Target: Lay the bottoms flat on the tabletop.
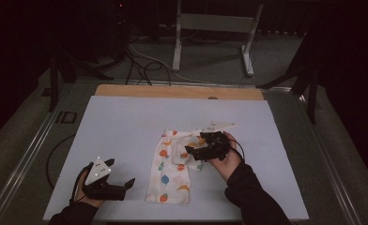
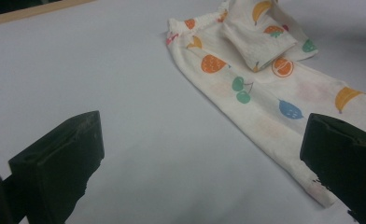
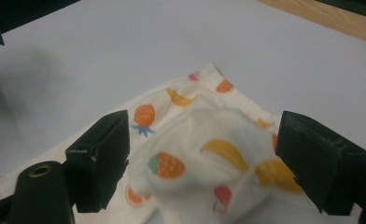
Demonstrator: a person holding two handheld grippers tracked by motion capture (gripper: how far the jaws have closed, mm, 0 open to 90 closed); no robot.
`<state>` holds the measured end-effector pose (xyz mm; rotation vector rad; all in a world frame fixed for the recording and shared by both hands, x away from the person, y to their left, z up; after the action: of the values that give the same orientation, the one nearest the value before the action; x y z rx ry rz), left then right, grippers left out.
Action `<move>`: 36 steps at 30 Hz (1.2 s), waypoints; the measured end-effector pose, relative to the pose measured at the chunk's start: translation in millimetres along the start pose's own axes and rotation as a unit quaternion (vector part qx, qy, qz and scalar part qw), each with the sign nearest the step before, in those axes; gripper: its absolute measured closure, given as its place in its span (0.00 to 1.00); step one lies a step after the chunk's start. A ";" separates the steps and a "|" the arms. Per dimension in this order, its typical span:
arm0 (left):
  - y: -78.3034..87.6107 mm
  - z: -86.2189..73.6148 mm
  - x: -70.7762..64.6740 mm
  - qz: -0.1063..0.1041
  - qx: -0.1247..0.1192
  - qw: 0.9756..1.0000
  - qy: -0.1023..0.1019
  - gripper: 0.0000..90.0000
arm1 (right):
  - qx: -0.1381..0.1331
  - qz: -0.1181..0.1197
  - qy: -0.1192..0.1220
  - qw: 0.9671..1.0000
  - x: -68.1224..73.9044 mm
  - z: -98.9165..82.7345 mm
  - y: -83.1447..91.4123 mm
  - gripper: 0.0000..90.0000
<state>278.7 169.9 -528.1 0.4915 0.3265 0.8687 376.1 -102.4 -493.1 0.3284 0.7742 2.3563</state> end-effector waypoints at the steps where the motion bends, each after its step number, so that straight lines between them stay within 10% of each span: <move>1: 0.3 0.2 0.1 0.001 0.000 1.000 0.000 0.00 | -0.004 -0.003 -0.004 1.000 0.3 -3.4 2.9 0.21; 8: 0.3 0.4 -0.3 0.000 0.000 1.000 0.000 0.00 | 0.018 -0.024 -0.008 1.000 2.2 -40.6 21.0 0.35; 16: 0.1 1.5 -1.1 -0.001 -0.001 1.000 -0.003 0.00 | 0.056 0.006 -0.015 0.998 16.7 -73.7 14.7 0.52; 25: 1.0 1.1 -0.2 0.000 -0.002 1.000 -0.002 0.00 | 0.111 -0.033 -0.003 0.993 16.3 -90.2 -18.1 0.73; 28: 0.8 0.4 0.4 0.000 -0.001 1.000 -0.001 0.00 | 0.110 -0.049 -0.004 0.993 13.6 -89.1 -18.3 0.93; 36: 1.5 0.9 -1.1 0.000 -0.003 1.000 -0.002 0.00 | 0.086 -0.045 -0.011 0.995 10.6 -80.4 4.8 0.98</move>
<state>277.4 169.6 -526.4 0.4886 0.3196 0.8680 332.8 -134.7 -553.8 0.3824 0.9652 2.2029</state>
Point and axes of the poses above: each handheld gripper's, and its own axes: y roughly backward along the jaws, z roughly out of its top, x roughly to its left, the point moved 8 cm from there along -y, roughly forward along the jaws, and after that the axes turned 4 degrees about y, right-handed, at the moved point
